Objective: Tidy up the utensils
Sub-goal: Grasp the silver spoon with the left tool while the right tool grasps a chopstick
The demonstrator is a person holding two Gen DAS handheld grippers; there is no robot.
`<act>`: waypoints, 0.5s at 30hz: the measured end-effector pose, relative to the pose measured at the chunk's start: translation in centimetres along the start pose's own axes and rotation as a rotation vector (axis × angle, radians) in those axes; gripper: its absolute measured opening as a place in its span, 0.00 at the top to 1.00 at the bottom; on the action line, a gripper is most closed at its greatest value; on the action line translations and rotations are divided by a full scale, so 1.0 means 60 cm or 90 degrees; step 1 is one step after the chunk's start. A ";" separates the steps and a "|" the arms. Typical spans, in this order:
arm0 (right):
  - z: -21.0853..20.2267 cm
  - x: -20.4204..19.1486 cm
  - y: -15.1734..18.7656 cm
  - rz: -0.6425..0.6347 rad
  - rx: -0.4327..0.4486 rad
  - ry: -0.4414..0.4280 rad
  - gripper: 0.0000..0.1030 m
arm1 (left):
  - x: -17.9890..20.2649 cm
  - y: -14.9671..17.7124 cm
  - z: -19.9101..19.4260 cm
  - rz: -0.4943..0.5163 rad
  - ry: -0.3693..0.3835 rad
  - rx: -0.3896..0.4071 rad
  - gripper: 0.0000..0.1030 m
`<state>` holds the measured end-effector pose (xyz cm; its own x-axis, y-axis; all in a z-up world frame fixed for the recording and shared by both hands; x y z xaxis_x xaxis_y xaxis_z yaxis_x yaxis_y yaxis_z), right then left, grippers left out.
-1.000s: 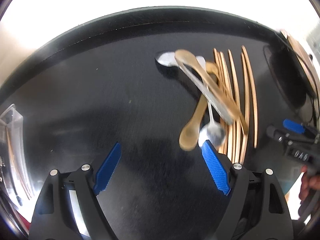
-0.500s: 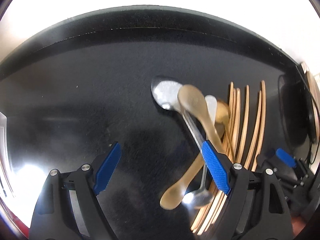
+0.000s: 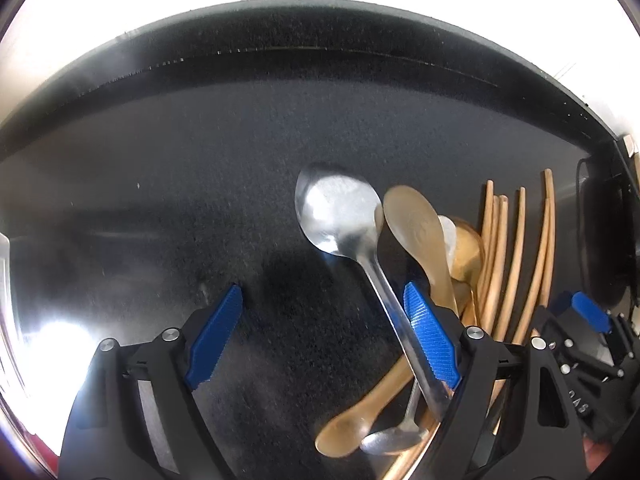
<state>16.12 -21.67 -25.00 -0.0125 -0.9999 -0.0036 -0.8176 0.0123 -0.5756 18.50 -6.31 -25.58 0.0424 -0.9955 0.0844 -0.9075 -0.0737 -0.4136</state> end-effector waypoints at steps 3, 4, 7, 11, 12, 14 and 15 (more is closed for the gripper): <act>0.001 0.007 -0.014 -0.002 0.008 -0.003 0.42 | 0.012 -0.011 0.000 0.011 0.005 0.016 0.40; 0.001 0.007 -0.020 -0.002 0.008 -0.003 0.43 | 0.018 -0.016 0.000 0.013 0.008 0.020 0.50; 0.011 0.013 -0.027 0.000 0.008 -0.006 0.52 | 0.032 -0.039 0.002 0.013 0.024 0.020 0.72; 0.010 0.010 -0.042 -0.009 0.012 -0.014 0.87 | 0.043 -0.048 0.008 0.005 0.056 0.014 0.90; 0.009 0.014 -0.042 -0.013 0.009 -0.016 0.90 | 0.047 -0.051 0.010 0.006 0.067 0.015 0.91; 0.009 0.014 -0.043 -0.008 0.001 -0.025 0.93 | 0.048 -0.057 0.016 0.000 0.074 0.013 0.99; 0.009 0.015 -0.044 -0.006 -0.001 -0.026 0.93 | 0.037 -0.054 0.012 -0.001 0.078 0.011 0.99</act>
<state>18.56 -22.63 -23.93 0.0181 -0.9993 -0.0321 -0.8186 0.0036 -0.5743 21.82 -8.34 -24.71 -0.0079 -0.9808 0.1948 -0.9003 -0.0778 -0.4283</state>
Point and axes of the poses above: each gripper's, at about its wrist camera, not at the fingertips, and z roughly the way its jaws point, x to its right, y to its underside, the point moved 7 cm from there along z, roughly the way its jaws point, and after that the axes turned 14 degrees about x, right-handed, at the moved point
